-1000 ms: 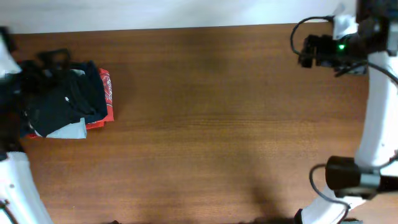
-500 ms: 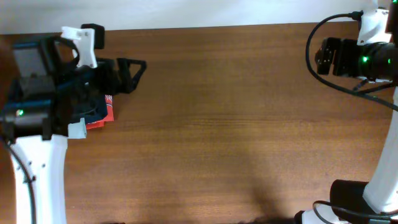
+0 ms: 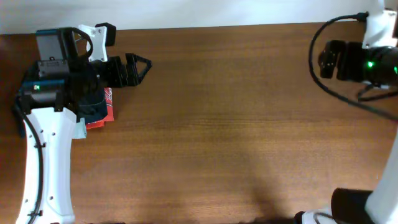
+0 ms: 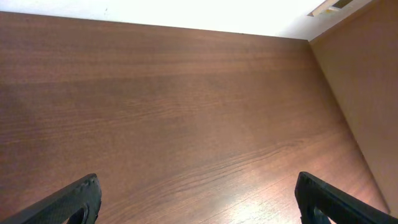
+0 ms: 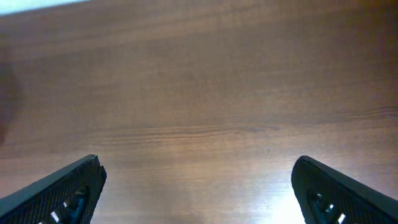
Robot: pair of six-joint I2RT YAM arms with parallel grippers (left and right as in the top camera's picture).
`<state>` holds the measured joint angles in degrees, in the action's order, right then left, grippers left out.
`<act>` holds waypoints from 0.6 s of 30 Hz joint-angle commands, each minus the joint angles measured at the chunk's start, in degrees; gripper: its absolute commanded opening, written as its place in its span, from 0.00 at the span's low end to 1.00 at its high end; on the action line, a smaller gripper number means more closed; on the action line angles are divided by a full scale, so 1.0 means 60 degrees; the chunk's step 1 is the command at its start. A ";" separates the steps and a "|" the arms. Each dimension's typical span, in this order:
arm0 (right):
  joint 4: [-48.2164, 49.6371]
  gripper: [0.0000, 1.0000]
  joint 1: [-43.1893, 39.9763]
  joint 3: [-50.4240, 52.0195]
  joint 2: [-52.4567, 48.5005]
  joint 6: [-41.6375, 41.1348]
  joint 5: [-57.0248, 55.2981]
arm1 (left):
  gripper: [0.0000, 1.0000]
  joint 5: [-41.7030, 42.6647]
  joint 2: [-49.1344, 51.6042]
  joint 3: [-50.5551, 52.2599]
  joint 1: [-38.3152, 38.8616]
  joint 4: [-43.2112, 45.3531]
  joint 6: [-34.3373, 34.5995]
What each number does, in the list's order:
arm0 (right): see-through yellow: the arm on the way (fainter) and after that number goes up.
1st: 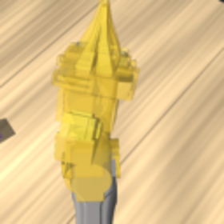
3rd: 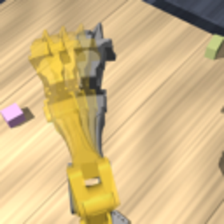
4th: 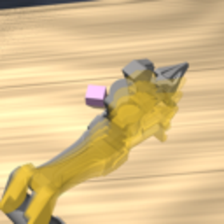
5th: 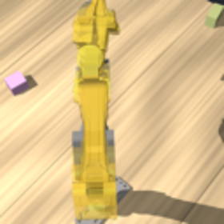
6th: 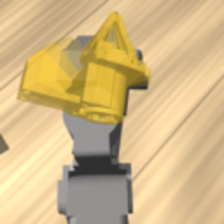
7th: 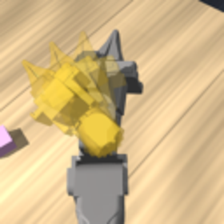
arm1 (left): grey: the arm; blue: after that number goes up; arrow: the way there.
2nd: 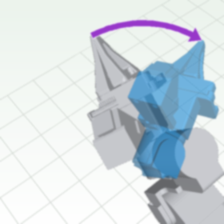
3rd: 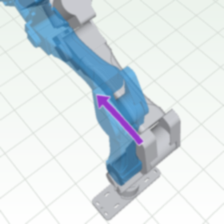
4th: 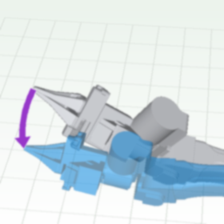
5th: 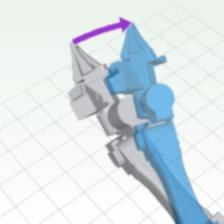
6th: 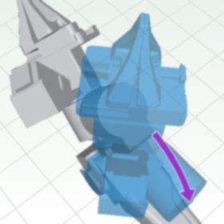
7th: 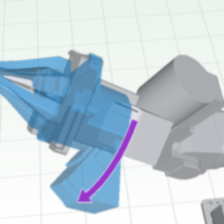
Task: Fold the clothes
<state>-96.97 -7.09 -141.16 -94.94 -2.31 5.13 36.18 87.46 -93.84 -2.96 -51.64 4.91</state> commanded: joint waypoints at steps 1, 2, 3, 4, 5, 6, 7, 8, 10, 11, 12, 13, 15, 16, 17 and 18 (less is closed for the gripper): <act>-0.0055 0.99 -0.0007 0.0302 0.1137 0.0095 -0.0153 | 0.99 -0.0029 0.0015 -0.0117 0.0040 0.0018 -0.0189; -0.0055 0.99 -0.0007 0.0470 0.1421 0.0095 -0.0153 | 0.99 -0.0029 0.0015 -0.0117 0.0040 0.0022 -0.0189; -0.0055 0.99 -0.0007 0.0699 0.1719 0.0095 -0.0153 | 0.99 -0.0029 0.0015 -0.0117 0.0040 0.0018 -0.0189; -0.0055 0.99 -0.0007 0.0925 0.1963 0.0095 -0.0153 | 0.99 -0.0033 0.0015 -0.0117 0.0040 0.0022 -0.0189; -0.0055 0.99 -0.0007 0.1158 0.2197 0.0095 -0.0153 | 0.99 -0.0033 0.0015 -0.0117 0.0040 0.0022 -0.0189; -0.0055 0.99 0.0000 0.1552 0.2561 0.0095 -0.0149 | 0.99 -0.0033 0.0015 -0.0117 0.0040 0.0022 -0.0189; -0.0055 0.99 0.0000 0.1931 0.2889 0.0095 -0.0149 | 0.99 -0.0029 0.0015 -0.0117 0.0040 0.0018 -0.0189; -0.0055 0.99 0.0000 0.2546 0.3381 0.0095 -0.0153 | 0.99 -0.0029 0.0015 -0.0117 0.0040 0.0018 -0.0189; -0.0055 0.99 0.0000 0.3599 0.4244 0.0095 -0.0153 | 0.99 -0.0029 0.0015 -0.0117 0.0040 0.0022 -0.0189; -0.0055 0.99 0.0000 0.4011 0.4575 0.0095 -0.0153 | 0.99 -0.0029 0.0015 -0.0117 0.0040 0.0018 -0.0189; -0.0055 0.99 0.0000 0.4776 0.5202 0.0095 -0.0153 | 0.99 -0.0029 0.0015 -0.0117 0.0040 0.0018 -0.0189; -0.0055 0.99 0.0000 0.5067 0.5457 0.0095 -0.0149 | 0.99 -0.0029 0.0015 -0.0117 0.0040 0.0018 -0.0189; -0.0055 0.99 0.0000 0.6120 0.6411 0.0095 -0.0361 | 0.99 -0.0029 0.0015 -0.0117 0.0040 0.0018 -0.0189; -0.0055 0.99 0.0000 0.6342 0.6623 0.0091 -0.0339 | 0.99 -0.0029 0.0015 -0.0117 0.0040 0.0018 -0.0189; -0.0058 0.99 -0.0004 0.6645 0.6918 0.0047 -0.0240 | 0.99 -0.0029 0.0015 -0.0117 0.0040 0.0018 -0.0189; -0.0058 0.99 -0.0004 0.6921 0.7176 0.0022 -0.0080 | 0.99 -0.0033 0.0015 -0.0117 0.0040 0.0018 -0.0189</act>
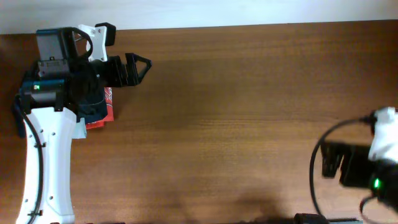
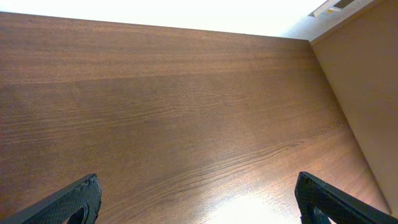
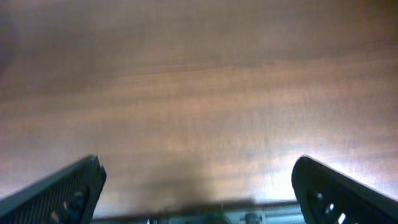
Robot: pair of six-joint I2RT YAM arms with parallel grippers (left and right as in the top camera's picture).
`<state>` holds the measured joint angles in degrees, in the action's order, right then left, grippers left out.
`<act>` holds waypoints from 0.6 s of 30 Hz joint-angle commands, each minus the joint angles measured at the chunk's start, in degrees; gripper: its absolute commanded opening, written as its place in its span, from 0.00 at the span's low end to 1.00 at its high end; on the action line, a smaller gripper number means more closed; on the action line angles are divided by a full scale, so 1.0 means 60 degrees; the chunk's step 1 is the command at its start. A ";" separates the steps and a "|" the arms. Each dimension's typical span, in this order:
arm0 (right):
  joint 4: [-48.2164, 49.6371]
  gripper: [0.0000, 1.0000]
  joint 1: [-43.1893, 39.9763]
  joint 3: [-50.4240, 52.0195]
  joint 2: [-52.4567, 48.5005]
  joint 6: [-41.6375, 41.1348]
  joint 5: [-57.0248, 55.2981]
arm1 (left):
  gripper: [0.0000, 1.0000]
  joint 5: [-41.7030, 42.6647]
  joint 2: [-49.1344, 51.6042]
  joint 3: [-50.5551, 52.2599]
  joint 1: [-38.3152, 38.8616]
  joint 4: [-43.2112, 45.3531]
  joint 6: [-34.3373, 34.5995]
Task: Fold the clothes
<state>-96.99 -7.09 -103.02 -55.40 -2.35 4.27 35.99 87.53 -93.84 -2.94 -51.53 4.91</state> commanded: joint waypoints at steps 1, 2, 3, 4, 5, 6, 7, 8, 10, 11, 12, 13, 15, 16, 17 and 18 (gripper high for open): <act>0.0051 0.99 0.0000 0.0849 0.0841 0.0117 0.0186 | 0.99 0.0004 0.0004 -0.0117 0.0036 0.0000 -0.0189; 0.0244 0.99 -0.0004 0.1027 0.1009 0.0233 0.0073 | 0.99 0.0004 0.0004 -0.0117 0.0036 0.0004 -0.0189; 0.0776 0.99 0.0000 0.1304 0.1242 0.0295 -0.0076 | 0.99 0.0004 0.0004 -0.0117 0.0036 0.0000 -0.0189; 0.1920 0.99 -0.0004 0.1858 0.1650 0.0382 -0.0226 | 0.99 0.0004 0.0004 -0.0117 0.0036 0.0000 -0.0189; 0.2860 0.99 -0.0011 0.2368 0.1960 0.0517 -0.0215 | 0.99 0.0004 0.0004 -0.0117 0.0036 0.0000 -0.0189; 0.3978 0.99 -0.0011 0.3082 0.2346 0.0652 -0.0131 | 0.99 0.0004 0.0004 -0.0117 0.0036 0.0000 -0.0189; 0.4747 0.99 -0.0011 0.3621 0.2605 0.0710 -0.0033 | 0.99 0.0004 0.0004 -0.0117 0.0036 0.0000 -0.0189; 0.5971 0.99 -0.0011 0.4539 0.3016 0.0903 0.0204 | 0.99 0.0004 0.0004 -0.0117 0.0036 0.0004 -0.0189; 0.7989 0.99 -0.0011 0.6186 0.3690 0.1115 0.0729 | 0.99 0.0004 0.0004 -0.0117 0.0036 0.0004 -0.0189; 0.8823 0.99 -0.0011 0.6870 0.3956 0.1111 0.0925 | 0.99 0.0000 0.0004 -0.0117 0.0036 0.0004 -0.0189; 1.0193 0.99 -0.0011 0.7996 0.4386 0.1107 0.1319 | 0.99 0.0000 0.0004 -0.0117 0.0036 0.0000 -0.0189; 1.0695 0.99 -0.0011 0.8433 0.4557 0.1107 0.1483 | 0.99 0.0004 0.0004 -0.0117 0.0036 0.0004 -0.0189; 1.2586 0.99 -0.0011 1.0142 0.5220 0.1107 0.2142 | 0.99 0.0000 0.0004 -0.0117 0.0036 0.0000 -0.0189; 1.2976 0.99 -0.0011 1.0553 0.5384 0.1107 0.2284 | 0.99 0.0004 0.0004 -0.0117 0.0036 0.0000 -0.0189; 1.3602 0.99 -0.0011 1.1282 0.5697 0.1107 0.2495 | 0.99 0.0004 0.0004 -0.0117 0.0036 0.0000 -0.0189; 1.3890 0.99 -0.0011 1.1657 0.5872 0.1107 0.2561 | 0.99 0.0000 0.0004 -0.0117 0.0036 0.0004 -0.0189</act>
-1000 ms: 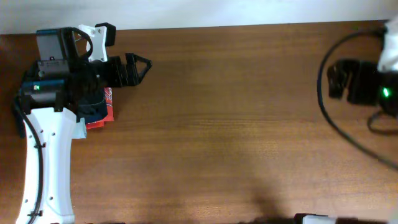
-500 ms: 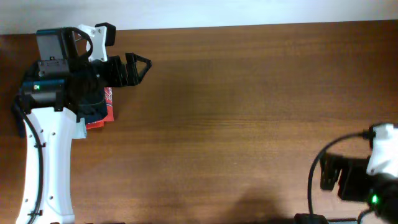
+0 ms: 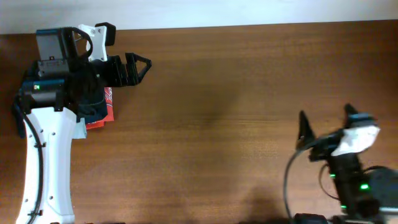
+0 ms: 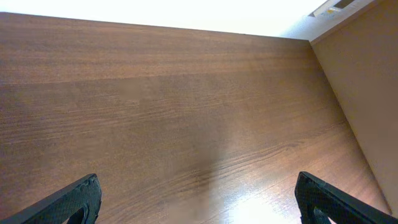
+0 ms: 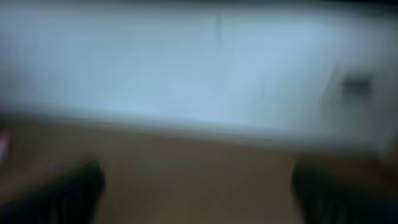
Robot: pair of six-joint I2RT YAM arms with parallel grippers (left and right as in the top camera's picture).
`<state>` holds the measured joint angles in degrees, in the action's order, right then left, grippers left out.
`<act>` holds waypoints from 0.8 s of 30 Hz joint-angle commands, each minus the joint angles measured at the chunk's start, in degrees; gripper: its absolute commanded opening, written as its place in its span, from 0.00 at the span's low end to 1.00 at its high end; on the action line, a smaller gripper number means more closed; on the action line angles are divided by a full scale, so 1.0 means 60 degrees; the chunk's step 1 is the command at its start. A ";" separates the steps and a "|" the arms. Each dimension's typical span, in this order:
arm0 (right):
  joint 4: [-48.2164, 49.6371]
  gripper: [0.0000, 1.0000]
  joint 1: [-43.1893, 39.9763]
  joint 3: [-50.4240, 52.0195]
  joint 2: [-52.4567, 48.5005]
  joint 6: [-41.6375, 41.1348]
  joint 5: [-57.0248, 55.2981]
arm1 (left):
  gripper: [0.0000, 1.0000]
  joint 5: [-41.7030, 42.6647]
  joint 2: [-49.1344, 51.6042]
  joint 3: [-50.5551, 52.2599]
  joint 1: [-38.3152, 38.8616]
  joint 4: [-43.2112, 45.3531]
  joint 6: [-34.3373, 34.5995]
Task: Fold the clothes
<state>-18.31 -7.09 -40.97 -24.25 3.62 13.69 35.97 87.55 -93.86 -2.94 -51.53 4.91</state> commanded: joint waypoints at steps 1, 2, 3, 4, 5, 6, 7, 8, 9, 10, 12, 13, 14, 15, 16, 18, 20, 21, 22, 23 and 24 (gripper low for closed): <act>0.1220 0.99 -0.0011 0.1982 0.1031 0.0113 0.1053 | 0.99 0.0007 0.0000 -0.0113 0.0036 0.0000 -0.0189; 0.1537 0.99 -0.0011 0.2481 0.1315 0.0113 0.1045 | 0.99 0.0007 0.0000 -0.0113 0.0036 0.0004 -0.0189; 0.1851 0.99 -0.0011 0.2991 0.1636 0.0117 0.1038 | 0.99 0.0007 0.0000 -0.0113 0.0036 0.0004 -0.0189; 0.2331 0.99 -0.0011 0.3727 0.2160 0.0117 0.0951 | 0.99 0.0007 0.0000 -0.0113 0.0036 0.0004 -0.0189; 0.2634 0.99 -0.0011 0.4153 0.2488 0.0113 0.0852 | 0.99 0.0004 0.0000 -0.0113 0.0036 0.0000 -0.0189; 0.2943 0.99 -0.0011 0.4623 0.2874 0.0117 0.0750 | 0.99 0.0007 0.0000 -0.0113 0.0036 0.0000 -0.0189; 0.3166 0.99 -0.0011 0.5002 0.3202 0.0113 0.0605 | 0.99 0.0007 0.0000 -0.0113 0.0036 0.0000 -0.0189; 0.3322 0.99 -0.0015 0.5337 0.3512 0.0113 0.0484 | 0.99 0.0007 0.0000 -0.0113 0.0036 0.0004 -0.0189; 0.3384 0.99 -0.0018 0.5574 0.3741 0.0109 0.0331 | 0.99 0.0007 0.0000 -0.0113 0.0036 0.0004 -0.0189; 0.3384 0.99 -0.0018 0.5792 0.3978 0.0109 0.0131 | 0.99 0.0007 0.0000 -0.0113 0.0036 0.0000 -0.0189; 0.3442 0.99 -0.0022 0.5996 0.4007 0.0109 -0.0211 | 0.99 0.0007 0.0000 -0.0113 0.0036 0.0000 -0.0189; 0.3446 0.99 -0.0018 0.6054 0.4011 0.0109 -0.0499 | 0.99 0.0004 0.0000 -0.0113 0.0036 0.0000 -0.0189; 0.3450 0.99 -0.0018 0.6062 0.4011 0.0109 -0.0732 | 0.99 0.0007 0.0000 -0.0113 0.0036 0.0004 -0.0189; 0.3446 0.99 -0.0018 0.6073 0.4011 0.0109 -0.0892 | 0.99 0.0007 0.0000 -0.0113 0.0036 0.0004 -0.0189; 0.3446 0.99 -0.0018 0.6113 0.4011 0.0109 -0.0987 | 0.99 0.0007 0.0000 -0.0113 0.0036 0.0000 -0.0189; 0.3450 0.99 -0.0018 0.6291 0.4011 0.0106 -0.1078 | 0.99 0.0007 0.0000 -0.0113 0.0036 0.0000 -0.0189; 0.3446 0.99 -0.0018 0.6528 0.4011 0.0106 -0.1078 | 0.99 0.0007 0.0000 -0.0113 0.0036 0.0000 -0.0189; 0.3446 0.99 -0.0018 0.6641 0.4011 0.0098 -0.1071 | 0.99 0.0007 0.0000 -0.0113 0.0036 0.0000 -0.0189; 0.3446 0.99 -0.0018 0.6754 0.4011 0.0073 -0.1071 | 0.99 0.0007 0.0000 -0.0113 0.0036 0.0004 -0.0189; 0.3355 0.99 -0.0015 0.6776 0.4011 0.0076 -0.1075 | 0.99 0.0007 0.0000 -0.0113 0.0036 0.0000 -0.0189; 0.3213 0.99 -0.0015 0.6776 0.4011 0.0076 -0.1078 | 0.99 0.0007 0.0000 -0.0113 0.0036 0.0000 -0.0189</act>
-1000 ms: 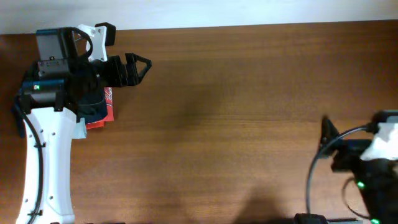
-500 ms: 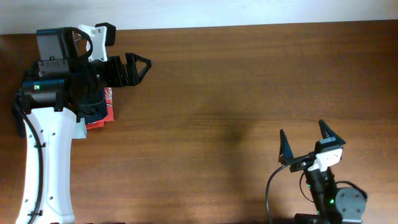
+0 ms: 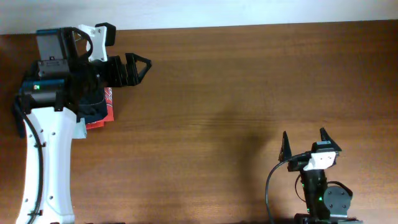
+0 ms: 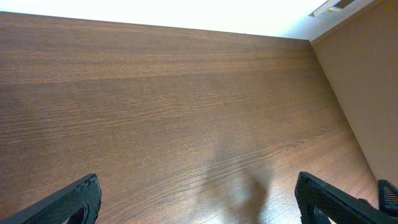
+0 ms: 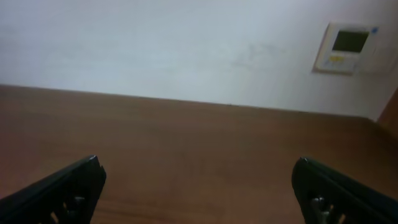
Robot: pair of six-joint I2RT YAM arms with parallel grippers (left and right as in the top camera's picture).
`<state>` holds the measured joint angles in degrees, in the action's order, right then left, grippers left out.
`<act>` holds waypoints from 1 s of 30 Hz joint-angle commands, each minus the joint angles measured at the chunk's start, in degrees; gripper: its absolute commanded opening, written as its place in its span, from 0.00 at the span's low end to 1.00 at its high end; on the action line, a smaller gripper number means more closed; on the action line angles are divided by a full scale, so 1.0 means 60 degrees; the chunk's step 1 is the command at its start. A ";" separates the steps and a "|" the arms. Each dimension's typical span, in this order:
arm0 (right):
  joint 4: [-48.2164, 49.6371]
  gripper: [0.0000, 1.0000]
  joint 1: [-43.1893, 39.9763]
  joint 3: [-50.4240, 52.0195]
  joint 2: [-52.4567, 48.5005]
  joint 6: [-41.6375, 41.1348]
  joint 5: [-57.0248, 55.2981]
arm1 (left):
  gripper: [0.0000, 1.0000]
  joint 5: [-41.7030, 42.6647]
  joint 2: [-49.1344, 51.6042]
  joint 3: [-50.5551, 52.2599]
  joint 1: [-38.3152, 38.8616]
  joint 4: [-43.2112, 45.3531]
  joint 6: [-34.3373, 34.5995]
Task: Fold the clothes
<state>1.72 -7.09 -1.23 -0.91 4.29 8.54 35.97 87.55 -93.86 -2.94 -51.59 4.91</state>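
Folded clothes (image 3: pixel 99 111), red with dark blue on top, lie at the table's left edge, mostly hidden under my left arm. My left gripper (image 3: pixel 138 68) hangs open just right of them, over bare wood, with nothing between its fingers (image 4: pixel 78 199). My right gripper (image 3: pixel 306 143) stands open near the table's front right, fingertips (image 5: pixel 71 186) wide apart, pointing toward the back wall. Neither wrist view shows any cloth.
The brown wooden table (image 3: pixel 236 93) spans the overhead view, ending at a white wall (image 5: pixel 186 43) behind. A wall panel (image 5: pixel 345 46) hangs at the right in the right wrist view. A side partition (image 4: pixel 367 81) borders the table's right end.
My right arm has moved further toward the front of the table and a little left. Its blurred wrist view is now sharp. The left arm and clothes are unchanged.
My right arm was at the back right corner of the table, gripper open over the wood. Then it was lower at the right edge, then front right with its camera turned toward the wall. Now it sits at the front edge. The left arm stayed beside the clothes.
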 commanded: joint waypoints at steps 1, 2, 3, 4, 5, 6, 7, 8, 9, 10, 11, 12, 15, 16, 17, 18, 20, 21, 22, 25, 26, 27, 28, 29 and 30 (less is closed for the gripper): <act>-0.0273 0.99 -0.0015 0.0153 0.0120 -0.0036 -0.0219 | 0.99 0.0007 0.0000 -0.0113 0.0036 0.0011 -0.0189; -0.0415 0.99 -0.0018 0.0153 0.0120 -0.0036 -0.0219 | 0.99 0.0007 0.0000 -0.0113 0.0036 0.0011 -0.0189; -0.0634 0.99 -0.0018 0.0153 0.0120 -0.0036 -0.0215 | 0.99 0.0007 0.0000 -0.0113 0.0036 0.0015 -0.0189; -0.0965 0.99 -0.0011 0.0153 0.0120 -0.0040 -0.0208 | 0.99 0.0007 0.0000 -0.0113 0.0036 0.0011 -0.0189; -0.0951 0.99 -0.0011 0.0153 0.0120 -0.0036 -0.0251 | 0.99 0.0007 0.0000 -0.0113 0.0036 0.0011 -0.0189; -0.0943 0.99 -0.0011 0.0153 0.0120 -0.0036 -0.0251 | 0.99 0.0007 0.0000 -0.0113 0.0036 0.0015 -0.0189; -0.0943 0.99 -0.0011 0.0153 0.0120 -0.0040 -0.0226 | 0.99 0.0007 0.0000 -0.0113 0.0036 0.0015 -0.0189; -0.0943 0.99 -0.0011 0.0153 0.0120 -0.0040 -0.0127 | 0.99 0.0007 0.0000 -0.0113 0.0036 0.0015 -0.0189; -0.0936 0.99 -0.0011 0.0153 0.0120 -0.0044 -0.0087 | 0.99 0.0004 0.0000 -0.0113 0.0036 0.0015 -0.0189; -0.0936 0.99 -0.0011 0.0153 0.0120 -0.0044 -0.0058 | 0.99 0.0007 0.0000 -0.0113 0.0036 0.0015 -0.0189; -0.0929 0.99 -0.0007 0.0153 0.0120 -0.0044 -0.0025 | 0.99 0.0004 0.0000 -0.0113 0.0036 0.0011 -0.0189; -0.0922 0.99 -0.0011 0.0153 0.0120 -0.0040 -0.0033 | 0.99 0.0004 0.0000 -0.0113 0.0036 0.0011 -0.0189; -0.0903 0.99 -0.0011 0.0153 0.0117 -0.0036 -0.0036 | 0.99 0.0004 0.0000 -0.0113 0.0036 0.0015 -0.0189; -0.0903 0.99 -0.0011 0.0153 0.0117 -0.0036 -0.0036 | 0.99 0.0007 0.0000 -0.0113 0.0036 0.0011 -0.0189; -0.0900 0.99 -0.0011 0.0153 0.0117 -0.0036 -0.0036 | 0.99 0.0007 0.0000 -0.0113 0.0036 0.0011 -0.0189; -0.0900 0.99 -0.0011 0.0153 0.0117 -0.0036 -0.0033 | 0.99 0.0007 0.0000 -0.0113 0.0036 0.0011 -0.0189; -0.0900 0.99 -0.0011 0.0153 0.0117 -0.0036 -0.0036 | 0.99 0.0007 0.0000 -0.0113 0.0036 0.0011 -0.0189; -0.0900 0.99 -0.0011 0.0153 0.0117 -0.0036 -0.0036 | 0.99 0.0007 0.0000 -0.0113 0.0036 0.0011 -0.0189; -0.0900 0.99 -0.0011 0.0153 0.0117 -0.0036 -0.0033 | 0.99 0.0007 0.0000 -0.0113 0.0036 0.0011 -0.0189; -0.0900 0.99 -0.0011 0.0153 0.0117 -0.0036 -0.0033 | 0.99 0.0007 0.0000 -0.0113 0.0036 0.0011 -0.0189; -0.0900 0.99 -0.0011 0.0153 0.0117 -0.0036 -0.0033 | 0.99 0.0007 0.0000 -0.0113 0.0036 0.0015 -0.0189; -0.0900 0.99 -0.0011 0.0153 0.0117 -0.0036 -0.0033 | 0.99 0.0007 0.0000 -0.0113 0.0036 0.0015 -0.0189; -0.0900 0.99 -0.0011 0.0153 0.0117 -0.0036 -0.0036 | 0.99 0.0004 0.0000 -0.0113 0.0036 0.0011 -0.0189; -0.0900 0.99 -0.0011 0.0153 0.0117 -0.0036 -0.0036 | 0.99 0.0007 0.0000 -0.0113 0.0036 0.0011 -0.0189; -0.0900 0.99 -0.0011 0.0153 0.0117 -0.0036 -0.0036 | 0.99 0.0004 0.0000 -0.0113 0.0036 0.0011 -0.0189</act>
<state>-3.42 -7.09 -0.62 -0.80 4.27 7.99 35.97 87.55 -93.86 -2.94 -51.59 4.89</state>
